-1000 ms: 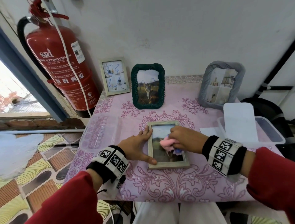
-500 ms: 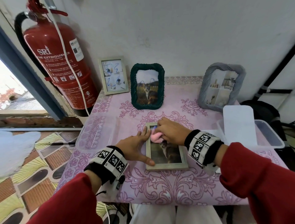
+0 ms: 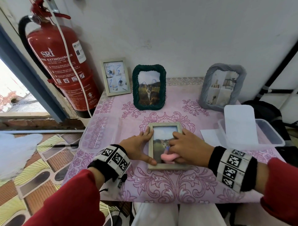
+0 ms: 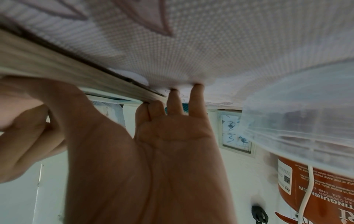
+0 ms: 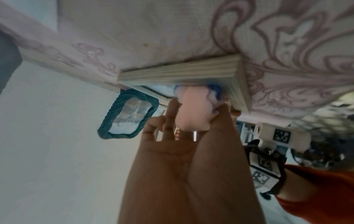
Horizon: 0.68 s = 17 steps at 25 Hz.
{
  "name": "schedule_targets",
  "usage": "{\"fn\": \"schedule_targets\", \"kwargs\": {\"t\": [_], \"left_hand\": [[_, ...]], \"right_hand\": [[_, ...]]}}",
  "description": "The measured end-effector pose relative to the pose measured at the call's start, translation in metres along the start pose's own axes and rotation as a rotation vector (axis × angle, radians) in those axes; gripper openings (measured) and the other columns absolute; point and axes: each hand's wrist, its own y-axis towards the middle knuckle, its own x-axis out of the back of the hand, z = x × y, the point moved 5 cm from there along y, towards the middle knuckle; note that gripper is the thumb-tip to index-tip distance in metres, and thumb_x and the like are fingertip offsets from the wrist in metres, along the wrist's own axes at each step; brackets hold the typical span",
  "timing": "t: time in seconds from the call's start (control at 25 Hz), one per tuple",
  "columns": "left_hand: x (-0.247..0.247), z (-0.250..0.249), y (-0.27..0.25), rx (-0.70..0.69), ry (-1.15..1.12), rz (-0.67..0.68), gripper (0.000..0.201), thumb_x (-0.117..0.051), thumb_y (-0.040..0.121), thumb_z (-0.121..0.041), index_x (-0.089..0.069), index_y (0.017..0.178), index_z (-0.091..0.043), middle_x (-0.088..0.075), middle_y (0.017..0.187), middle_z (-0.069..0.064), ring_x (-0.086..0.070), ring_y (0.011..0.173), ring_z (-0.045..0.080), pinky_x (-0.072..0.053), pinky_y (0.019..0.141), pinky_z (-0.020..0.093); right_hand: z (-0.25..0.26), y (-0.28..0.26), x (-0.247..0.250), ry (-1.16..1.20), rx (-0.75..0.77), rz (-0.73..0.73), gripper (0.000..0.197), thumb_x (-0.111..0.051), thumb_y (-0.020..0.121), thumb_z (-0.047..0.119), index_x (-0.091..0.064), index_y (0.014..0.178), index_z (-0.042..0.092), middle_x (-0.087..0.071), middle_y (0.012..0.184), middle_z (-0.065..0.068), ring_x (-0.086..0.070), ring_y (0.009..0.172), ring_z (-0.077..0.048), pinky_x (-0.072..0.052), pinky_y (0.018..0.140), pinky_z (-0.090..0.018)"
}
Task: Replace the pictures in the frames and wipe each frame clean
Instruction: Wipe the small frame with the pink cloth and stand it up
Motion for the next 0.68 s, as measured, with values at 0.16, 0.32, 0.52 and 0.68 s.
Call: {"fn": "schedule_targets", "kwargs": {"t": [0.16, 0.32, 0.52, 0.68], "left_hand": [[-0.001, 0.002, -0.001, -0.012, -0.026, -0.005, 0.122, -0.075, 0.066, -0.056, 0.008, 0.149, -0.027, 0.016, 0.156, -0.007, -0.004, 0.146, 0.014, -0.014, 0.119, 0.032], [-0.003, 0.003, -0.001, -0.013, -0.041, 0.002, 0.122, -0.075, 0.065, -0.057, 0.009, 0.148, -0.030, 0.018, 0.156, -0.011, -0.005, 0.146, 0.011, -0.017, 0.118, 0.032], [-0.001, 0.000, 0.000, -0.001, 0.004, 0.009, 0.121, -0.073, 0.065, -0.060, 0.009, 0.148, -0.031, 0.018, 0.156, -0.011, -0.007, 0.146, 0.013, -0.021, 0.115, 0.031], [0.001, 0.000, 0.000, -0.001, -0.008, 0.006, 0.119, -0.074, 0.065, -0.060, 0.006, 0.149, -0.032, 0.016, 0.157, -0.011, -0.010, 0.146, 0.013, -0.020, 0.117, 0.032]], "right_hand": [[-0.022, 0.015, 0.005, -0.052, -0.116, 0.025, 0.024, -0.048, 0.088, 0.043, -0.062, 0.101, 0.028, -0.063, 0.101, 0.008, -0.045, 0.101, -0.020, -0.025, 0.076, -0.034], [-0.046, 0.038, 0.007, 0.028, -0.229, 0.008, 0.018, -0.051, 0.090, 0.031, -0.063, 0.102, 0.025, -0.063, 0.105, 0.002, -0.049, 0.104, -0.021, -0.031, 0.081, -0.034], [-0.049, 0.064, 0.009, 0.206, -0.215, -0.039, 0.018, -0.053, 0.084, 0.013, -0.068, 0.094, 0.017, -0.062, 0.098, -0.007, -0.053, 0.101, -0.024, -0.030, 0.079, -0.032], [-0.029, 0.063, 0.008, 0.273, -0.102, -0.046, 0.013, -0.054, 0.082, 0.014, -0.067, 0.084, 0.016, -0.056, 0.095, -0.007, -0.051, 0.097, -0.024, -0.036, 0.077, -0.036]]}}
